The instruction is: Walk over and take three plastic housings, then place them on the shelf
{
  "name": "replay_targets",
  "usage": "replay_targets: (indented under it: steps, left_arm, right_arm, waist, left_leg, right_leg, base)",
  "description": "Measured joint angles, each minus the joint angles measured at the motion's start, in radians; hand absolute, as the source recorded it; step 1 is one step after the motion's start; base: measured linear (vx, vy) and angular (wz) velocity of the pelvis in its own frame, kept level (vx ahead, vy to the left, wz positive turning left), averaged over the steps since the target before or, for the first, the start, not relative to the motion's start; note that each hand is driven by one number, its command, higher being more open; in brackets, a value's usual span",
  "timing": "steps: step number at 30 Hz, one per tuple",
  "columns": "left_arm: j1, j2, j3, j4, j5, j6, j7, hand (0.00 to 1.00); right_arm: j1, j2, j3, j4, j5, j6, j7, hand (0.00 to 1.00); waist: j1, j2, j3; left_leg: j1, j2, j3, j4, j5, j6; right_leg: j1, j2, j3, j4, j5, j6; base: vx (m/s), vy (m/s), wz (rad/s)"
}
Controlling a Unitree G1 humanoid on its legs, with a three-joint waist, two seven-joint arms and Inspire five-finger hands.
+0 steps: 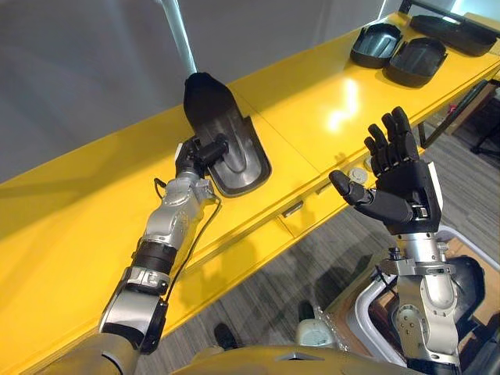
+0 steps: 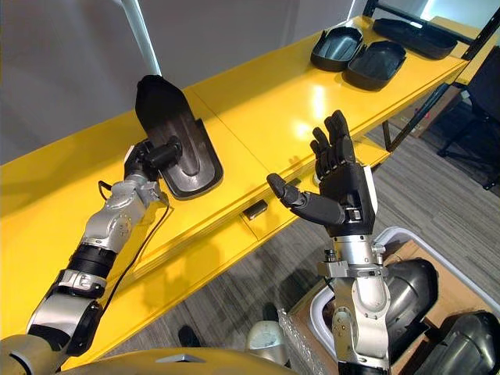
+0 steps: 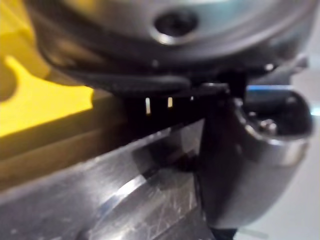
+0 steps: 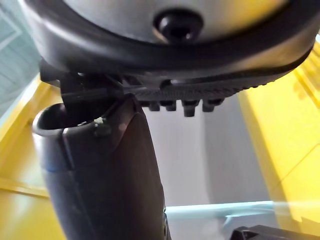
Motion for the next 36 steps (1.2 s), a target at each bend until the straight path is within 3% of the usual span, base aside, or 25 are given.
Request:
replay_targets:
  steps: [9, 28, 36]
  left_arm:
    - [-0.003, -0.002, -0.023, 0.0, 0.007, -0.025, 0.06, 1.0]
    - [-0.063, -0.064, -0.037, 0.059, 0.165, -0.062, 0.37, 1.0]
    - [-0.059, -0.063, -0.022, 0.052, 0.219, -0.037, 0.405, 1.0]
  right_arm:
    - [-0.018, -0.019, 0.02, 0.005, 0.0, 0.001, -0.015, 1.0]
    - [-0.007, -0.014, 0.102, 0.005, -0.001, 0.001, -0.063, 1.0]
    - [0.011, -0.002, 0.124, 0.005, -0.001, 0.001, -0.063, 1.0]
  waist:
    - [-0.002, -0.009, 0.01]
    - [-0.006, -0.017, 0.034]
    - [-0.001, -0.018, 0.035]
  left_leg:
    - [-0.005, 0.001, -0.006, 0.0, 0.012, 0.002]
    - [-0.008, 0.022, -0.008, -0.001, 0.026, -0.006]
    - [-0.007, 0.022, -0.014, 0.0, 0.027, -0.006]
  right_leg:
    - [-0.002, 0.001, -0.002, 0.0, 0.008, 0.007]
    - [-0.007, 0.021, -0.004, 0.002, 0.012, 0.012]
    - [-0.002, 0.021, -0.009, 0.001, 0.012, 0.011]
  base:
    - [0.0, 0.002, 0.01]
    - [0.0, 0.0, 0.0]
    - [0.01, 0.002, 0.02]
